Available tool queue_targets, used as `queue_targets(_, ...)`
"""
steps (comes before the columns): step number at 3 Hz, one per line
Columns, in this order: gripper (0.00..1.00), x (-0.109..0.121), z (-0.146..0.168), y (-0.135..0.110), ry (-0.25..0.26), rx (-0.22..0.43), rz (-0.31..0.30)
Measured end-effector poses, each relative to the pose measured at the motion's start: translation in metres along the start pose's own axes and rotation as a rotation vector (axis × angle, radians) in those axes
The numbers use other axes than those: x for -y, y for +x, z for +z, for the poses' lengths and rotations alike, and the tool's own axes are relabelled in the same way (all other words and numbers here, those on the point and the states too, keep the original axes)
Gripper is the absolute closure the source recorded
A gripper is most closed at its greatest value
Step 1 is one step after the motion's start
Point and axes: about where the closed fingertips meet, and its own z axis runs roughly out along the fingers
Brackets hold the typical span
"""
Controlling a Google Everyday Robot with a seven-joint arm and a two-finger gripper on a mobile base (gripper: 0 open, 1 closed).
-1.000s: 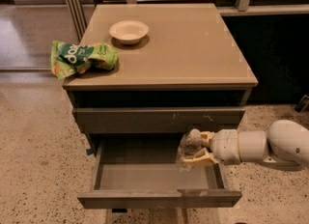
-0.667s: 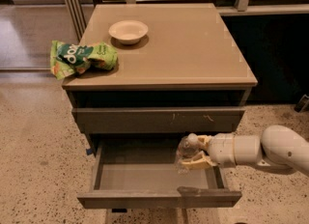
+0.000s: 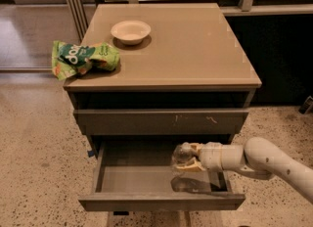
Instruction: Place water bottle into middle drawer
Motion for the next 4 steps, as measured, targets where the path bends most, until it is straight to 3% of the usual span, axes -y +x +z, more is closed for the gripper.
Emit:
queue_targets(2,1.0,0.011,0.039,0.055,-0.016,-0.018,0.033)
queue_targets(4,1.0,0.013,0.056,0.089,-0.036,-0.049,0.072)
